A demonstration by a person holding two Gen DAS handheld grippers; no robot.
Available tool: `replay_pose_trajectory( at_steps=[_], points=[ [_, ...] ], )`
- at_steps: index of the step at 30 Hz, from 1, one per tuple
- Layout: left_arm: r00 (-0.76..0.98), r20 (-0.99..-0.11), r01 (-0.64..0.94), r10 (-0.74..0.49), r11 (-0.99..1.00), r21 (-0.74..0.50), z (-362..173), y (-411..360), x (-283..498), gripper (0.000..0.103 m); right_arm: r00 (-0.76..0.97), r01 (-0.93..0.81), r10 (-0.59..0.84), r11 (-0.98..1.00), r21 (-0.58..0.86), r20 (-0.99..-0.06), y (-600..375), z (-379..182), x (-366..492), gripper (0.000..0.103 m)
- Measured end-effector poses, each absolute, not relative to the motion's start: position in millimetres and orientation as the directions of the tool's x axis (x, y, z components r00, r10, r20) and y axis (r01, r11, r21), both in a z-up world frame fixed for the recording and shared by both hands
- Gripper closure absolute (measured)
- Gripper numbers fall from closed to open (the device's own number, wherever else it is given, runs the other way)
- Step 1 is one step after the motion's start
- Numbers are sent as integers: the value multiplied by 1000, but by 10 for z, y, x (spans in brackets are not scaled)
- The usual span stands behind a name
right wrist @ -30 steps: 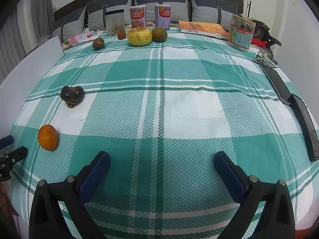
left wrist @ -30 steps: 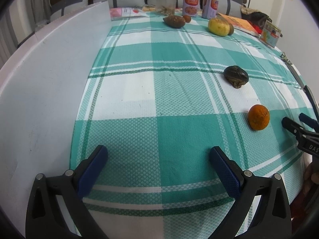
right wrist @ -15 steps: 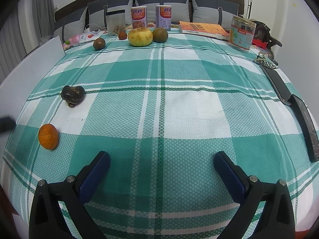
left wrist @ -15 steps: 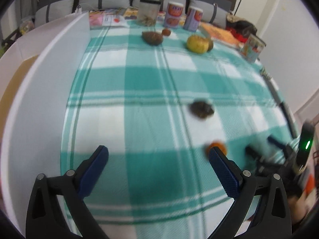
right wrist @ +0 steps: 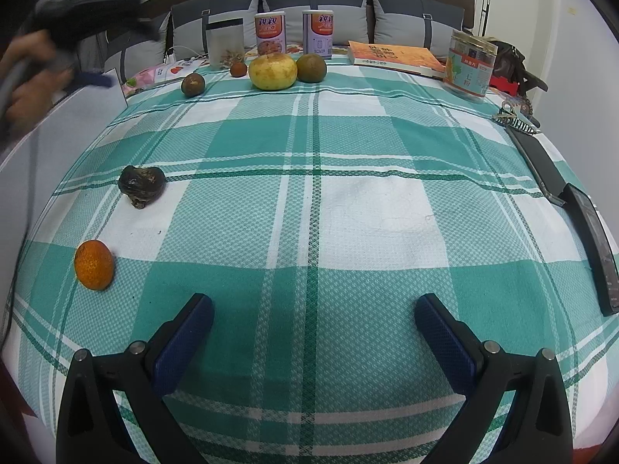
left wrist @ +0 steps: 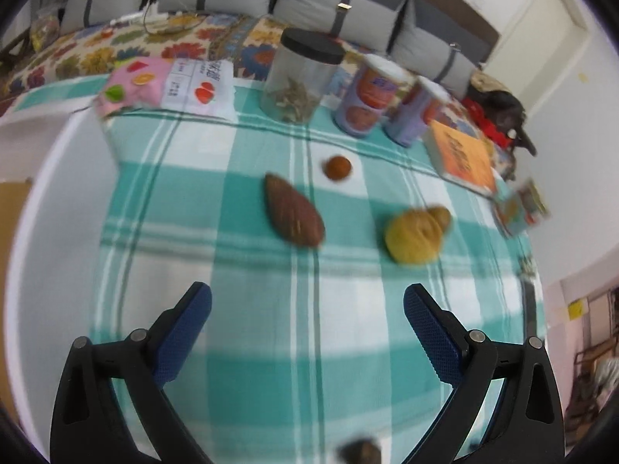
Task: Organize fruits
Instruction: 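Reach the left tool to the sweet potato and close on it, then lower the sweet potato back onto the table and open the left tool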
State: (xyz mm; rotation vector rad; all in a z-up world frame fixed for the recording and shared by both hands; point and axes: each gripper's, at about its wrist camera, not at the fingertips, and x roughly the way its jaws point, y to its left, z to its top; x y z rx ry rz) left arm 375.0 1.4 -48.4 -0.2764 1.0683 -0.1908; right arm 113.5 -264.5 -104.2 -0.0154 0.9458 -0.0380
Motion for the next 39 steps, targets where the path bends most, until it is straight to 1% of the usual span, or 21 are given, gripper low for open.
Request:
replay_pose_trajectory(
  at_steps=[6,8,10,12,14,15,16,17,18,22,25,26,35,39],
  points=[
    [449,-866,-60,-221,959,-276,-782,-74,4303,4,584,25,-40,999,-31,-811,-2641,-1040,1140,0],
    [425,-881,-65,-209,963,-260,-895,-125,4407,7,585,25,-39,999,-30,-810,-2641,-1040,1143,0],
    [394,-899,-64,-191,970,-235,-1010,-167,4474,27,585,25,-39,999,-30,-810,-2641,-1040,1145,0],
    [371,-910,-54,-184,974,-219,-1093,-190,4521,31,584,24,-39,999,-30,-811,-2634,-1038,1147,0],
    [363,-915,-49,-176,977,-208,-1154,-197,4543,31,584,25,-39,999,-30,-811,-2634,-1039,1148,0],
    [371,-912,-43,-175,978,-206,-1160,-199,4540,32,584,25,-39,999,-30,-811,-2635,-1039,1148,0],
    [377,-909,-36,-179,978,-207,-1153,-201,4537,40,584,25,-39,999,-30,-811,-2634,-1040,1148,0],
    [382,-900,-12,-211,972,-234,-1144,-211,4531,50,584,25,-39,999,-30,-811,-2634,-1040,1148,0],
    [380,-901,-1,-211,974,-228,-1134,-230,4524,55,584,25,-40,999,-31,-811,-2633,-1040,1149,0],
    [389,-906,49,-166,986,-160,-1080,-279,4373,56,584,25,-39,999,-31,-811,-2634,-1042,1151,0],
    [388,-897,44,-210,977,-209,-972,-166,4130,56,584,25,-39,999,-30,-811,-2633,-1042,1153,0],
    [387,-897,50,-212,977,-209,-939,-152,4052,56,584,24,-39,999,-31,-811,-2633,-1043,1153,0],
    [343,-913,160,-220,972,-174,-538,32,2708,55,585,25,-39,999,-31,-810,-2633,-1044,1154,0],
    [292,-930,175,-224,968,-178,-644,63,2110,55,585,25,-40,999,-31,-810,-2633,-1044,1151,0]
  ],
)
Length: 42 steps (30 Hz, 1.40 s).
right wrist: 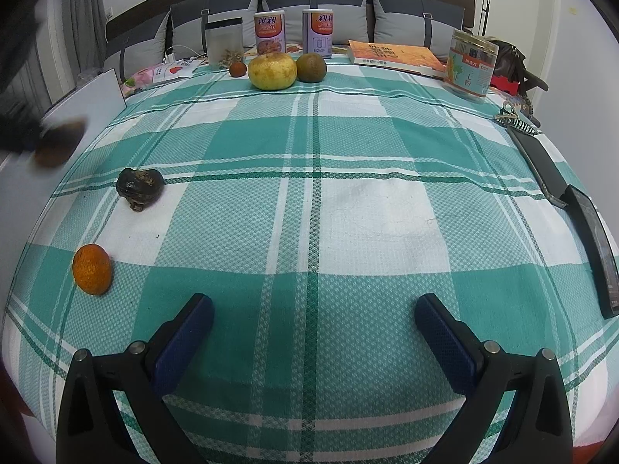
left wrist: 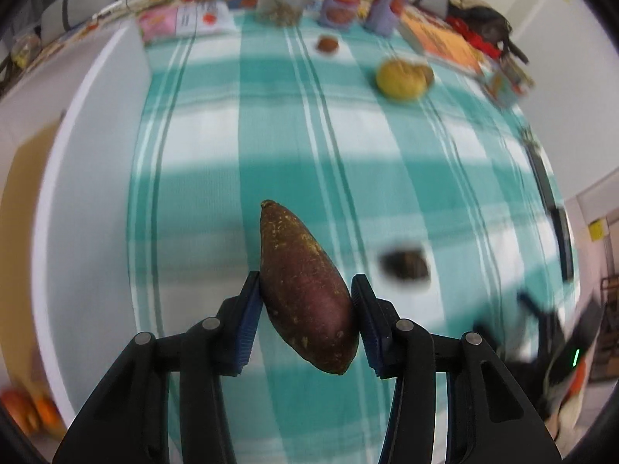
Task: Organize fruits
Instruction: 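Lower the sweet potato back onto the table and open the left tool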
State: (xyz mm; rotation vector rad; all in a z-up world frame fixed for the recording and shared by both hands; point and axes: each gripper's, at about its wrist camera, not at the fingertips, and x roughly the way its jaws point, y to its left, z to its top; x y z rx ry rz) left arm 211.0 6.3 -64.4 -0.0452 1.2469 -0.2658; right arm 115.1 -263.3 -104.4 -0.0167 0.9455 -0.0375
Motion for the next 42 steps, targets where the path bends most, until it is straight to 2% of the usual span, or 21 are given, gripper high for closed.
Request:
replay_pose_trajectory(
  at_steps=[5,10,11,13,15,19,27,33,42],
  points=[
    [285,-944,188,-164,976,-113,-945,46,1730,55,585,26,-41,999,-32,-810,-2629,-1043,1155,0],
    [357,-927,172,-118,983,-58,-1016,38,1661,52,587,27,-42,999,-33,-808,-2618,-1042,1179,0],
    [364,-924,168,-119,984,-61,-1009,61,1629,50,587,27,-42,999,-33,-808,-2618,-1042,1179,0],
    [386,-914,156,-128,985,-73,-944,101,1593,33,589,26,-41,999,-32,-807,-2620,-1042,1184,0],
    [415,-901,152,-127,986,-69,-861,119,1506,24,589,26,-41,999,-32,-807,-2620,-1044,1184,0],
    [448,-883,118,-138,989,-95,-754,202,1232,19,589,27,-42,999,-32,-807,-2620,-1045,1180,0],
    [526,-838,81,-146,989,-121,-797,274,755,18,589,26,-41,999,-32,-807,-2620,-1047,1180,0],
    [561,-818,131,-130,989,-68,-926,263,579,18,590,27,-42,999,-32,-807,-2619,-1047,1178,0],
    [557,-819,112,-139,989,-93,-1093,343,650,17,590,33,-47,999,-35,-806,-2623,-1041,1180,0]
  ],
)
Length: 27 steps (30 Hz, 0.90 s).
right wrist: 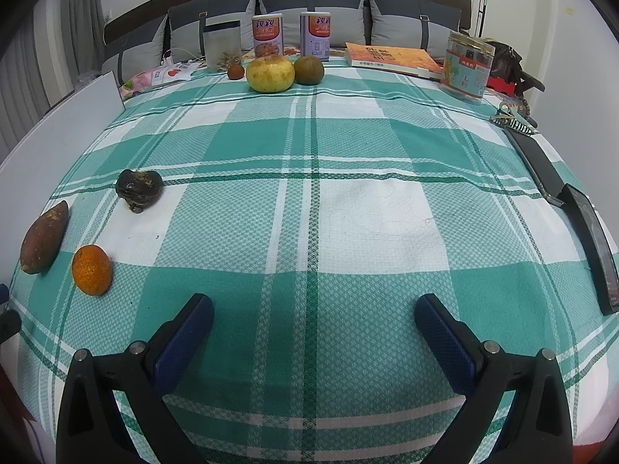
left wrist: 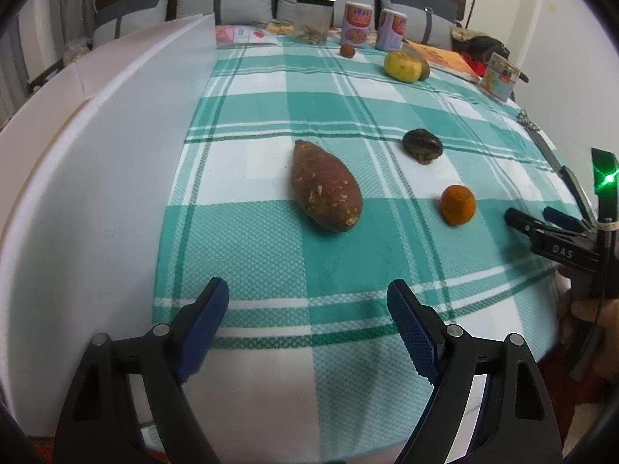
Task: Organize fruits
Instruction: 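Lower the sweet potato back onto the table and open the left tool, then position the left tool over the sweet potato while the right tool approaches the mandarin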
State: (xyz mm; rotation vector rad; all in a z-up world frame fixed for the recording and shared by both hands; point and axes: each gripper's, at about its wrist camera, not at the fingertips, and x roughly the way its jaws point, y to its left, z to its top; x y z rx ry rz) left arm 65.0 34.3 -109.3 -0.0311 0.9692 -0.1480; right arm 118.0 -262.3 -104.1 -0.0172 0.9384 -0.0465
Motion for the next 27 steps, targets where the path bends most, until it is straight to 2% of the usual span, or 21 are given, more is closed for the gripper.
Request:
replay_pose_trajectory(
  at_steps=[3,10,21,22,24,26,27],
  points=[
    [546,-826,124,-137,989,-81,-1176,300,660,17,592,36,-51,999,-37,-804,-2617,-1038,1165,0],
    [549,-827,160,-120,986,-37,-1224,224,634,8,593,37,-51,999,-37,-803,-2615,-1044,1162,0],
    [563,-818,172,-120,985,-26,-1248,231,614,5,576,58,-76,997,-52,-814,-2592,-1017,1143,0],
    [562,-818,173,-121,985,-27,-1247,233,615,5,578,56,-61,998,-35,-814,-2572,-980,1125,4],
    [563,-817,174,-123,984,-28,-1249,232,612,5,618,-60,114,993,98,-777,-2461,-828,1063,8],
    [567,-815,174,-124,984,-28,-1251,230,603,5,626,-188,246,969,163,-740,-2277,-707,1015,11],
    [567,-814,174,-124,984,-29,-1252,230,601,5,619,-240,291,954,177,-730,-2173,-673,1007,19]
  ],
)
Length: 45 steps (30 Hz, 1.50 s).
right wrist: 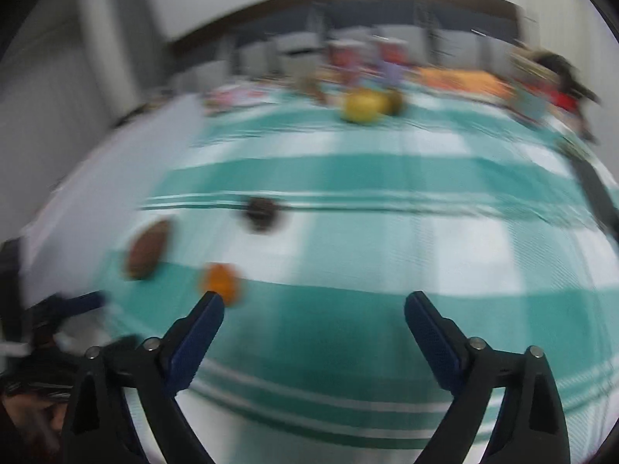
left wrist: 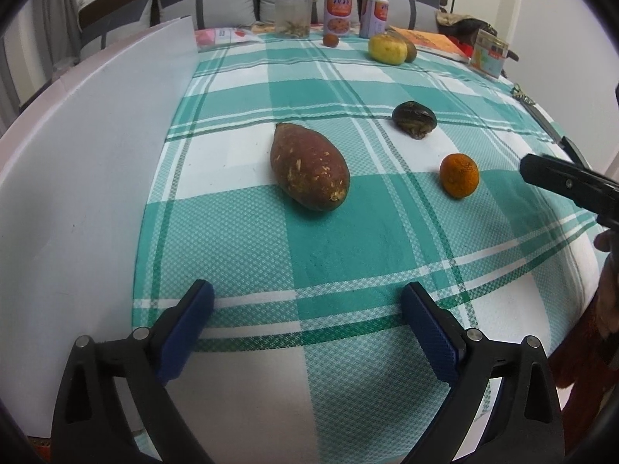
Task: Organize fruits
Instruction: 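Position the left tool over the sweet potato while the right tool approaches the mandarin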
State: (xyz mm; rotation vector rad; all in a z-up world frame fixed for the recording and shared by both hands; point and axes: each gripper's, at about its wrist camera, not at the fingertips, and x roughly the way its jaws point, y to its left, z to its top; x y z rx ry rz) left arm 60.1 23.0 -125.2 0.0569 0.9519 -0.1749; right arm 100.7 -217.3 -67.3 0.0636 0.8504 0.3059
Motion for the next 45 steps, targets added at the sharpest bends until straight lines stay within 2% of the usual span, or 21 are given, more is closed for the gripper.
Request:
replay_pose_trajectory(
  at_steps=[1,5,10,15,24,26,27,29,30,31,34,41,45],
  points=[
    [568,-814,174,-124,984,-29,-1251,231,600,5,607,-275,321,943,187,-727,-2087,-661,1019,29],
    [567,-814,178,-128,983,-31,-1249,238,597,5,530,-351,390,909,224,-753,-1773,-756,1184,45],
    [567,-813,182,-132,983,-32,-1244,242,585,5,487,-363,418,896,257,-767,-1633,-904,1339,75],
    [567,-813,181,-131,983,-32,-1246,243,586,5,490,-250,469,883,397,-735,-1889,-926,1390,75],
    [563,-816,178,-130,983,-34,-1241,241,579,5,532,-115,420,896,429,-735,-2233,-898,1337,75],
    [560,-818,181,-133,983,-36,-1239,247,582,5,546,-90,395,904,417,-739,-2303,-841,1291,74],
    [559,-818,183,-134,983,-36,-1239,247,584,5,549,-81,368,917,390,-751,-2321,-813,1262,70],
    [558,-819,183,-135,982,-37,-1238,247,587,5,539,-82,275,958,275,-796,-2306,-772,1185,45],
    [558,-819,182,-134,983,-37,-1238,247,587,5,534,-90,227,973,213,-814,-2285,-766,1135,24],
    [557,-820,181,-134,983,-38,-1237,245,585,5,533,-96,174,985,145,-828,-2256,-771,1087,16],
    [555,-821,180,-135,983,-40,-1236,248,588,4,535,-108,75,994,20,-842,-2190,-801,982,16],
    [555,-822,185,-130,982,-30,-1244,237,591,3,529,-111,41,994,-22,-847,-2174,-946,898,16],
    [556,-821,185,-126,982,-25,-1252,227,594,1,539,-114,37,993,-29,-841,-2207,-1016,849,9]
  ],
)
